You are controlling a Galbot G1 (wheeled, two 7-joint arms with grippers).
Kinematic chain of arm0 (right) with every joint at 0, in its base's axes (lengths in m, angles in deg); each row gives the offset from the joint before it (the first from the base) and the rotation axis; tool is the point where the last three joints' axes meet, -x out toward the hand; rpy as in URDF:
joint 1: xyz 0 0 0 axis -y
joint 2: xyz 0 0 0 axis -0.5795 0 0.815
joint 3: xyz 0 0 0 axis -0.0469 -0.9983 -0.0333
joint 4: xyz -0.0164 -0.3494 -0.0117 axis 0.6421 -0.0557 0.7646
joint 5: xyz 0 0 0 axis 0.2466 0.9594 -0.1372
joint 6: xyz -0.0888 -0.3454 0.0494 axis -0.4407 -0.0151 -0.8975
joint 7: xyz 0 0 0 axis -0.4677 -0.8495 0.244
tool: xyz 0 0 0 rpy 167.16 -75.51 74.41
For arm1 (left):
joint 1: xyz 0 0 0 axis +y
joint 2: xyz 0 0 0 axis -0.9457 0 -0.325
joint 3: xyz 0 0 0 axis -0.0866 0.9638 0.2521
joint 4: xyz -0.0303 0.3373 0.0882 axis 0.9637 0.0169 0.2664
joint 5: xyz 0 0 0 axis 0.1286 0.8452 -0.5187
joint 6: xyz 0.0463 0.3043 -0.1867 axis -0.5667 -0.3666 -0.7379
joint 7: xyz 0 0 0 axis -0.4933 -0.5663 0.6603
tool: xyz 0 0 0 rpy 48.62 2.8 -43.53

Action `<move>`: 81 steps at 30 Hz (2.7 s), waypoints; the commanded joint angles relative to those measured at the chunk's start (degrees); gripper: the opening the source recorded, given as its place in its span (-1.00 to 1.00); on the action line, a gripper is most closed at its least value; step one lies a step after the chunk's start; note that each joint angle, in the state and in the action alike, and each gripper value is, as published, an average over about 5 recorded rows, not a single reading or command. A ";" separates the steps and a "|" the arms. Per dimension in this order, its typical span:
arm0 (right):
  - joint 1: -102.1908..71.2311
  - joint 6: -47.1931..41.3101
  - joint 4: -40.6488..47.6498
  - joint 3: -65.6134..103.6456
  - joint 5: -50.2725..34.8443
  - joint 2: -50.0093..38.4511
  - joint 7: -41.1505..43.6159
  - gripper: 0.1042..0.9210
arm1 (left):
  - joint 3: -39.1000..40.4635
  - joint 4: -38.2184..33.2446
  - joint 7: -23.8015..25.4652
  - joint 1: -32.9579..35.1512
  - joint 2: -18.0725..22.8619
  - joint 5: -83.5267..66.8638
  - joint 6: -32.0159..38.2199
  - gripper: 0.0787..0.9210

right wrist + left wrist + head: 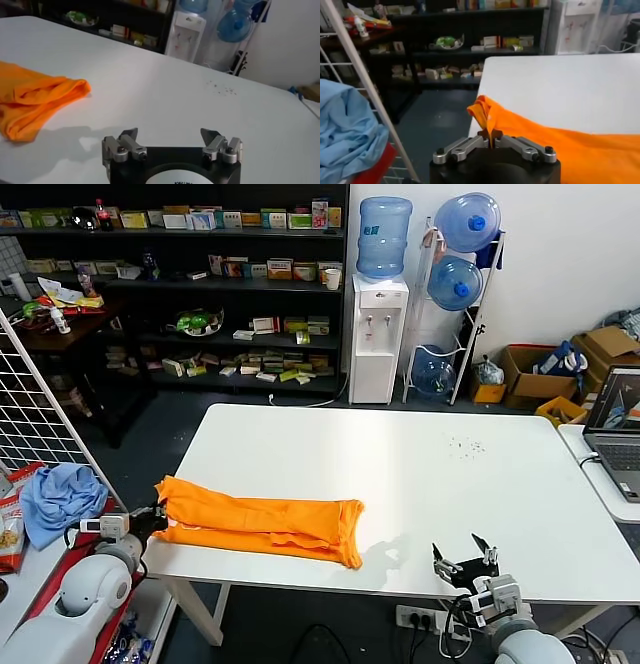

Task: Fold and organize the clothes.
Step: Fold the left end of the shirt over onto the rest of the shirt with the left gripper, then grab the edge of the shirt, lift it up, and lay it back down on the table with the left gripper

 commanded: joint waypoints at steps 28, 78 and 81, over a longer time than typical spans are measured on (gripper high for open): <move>1.14 3.42 3.47 1.12 4.84 4.54 -1.88 0.76 | 29.46 -10.53 -4.62 -5.66 23.91 -3.90 4.57 -0.76; 0.14 3.50 3.05 0.03 5.58 3.52 -0.37 0.76 | 10.83 1.85 6.53 -4.95 9.80 -7.74 -3.10 0.76; 0.20 3.31 2.74 -0.01 5.58 3.50 -0.42 0.76 | 11.10 1.47 7.15 -4.75 9.81 -7.84 -3.78 0.67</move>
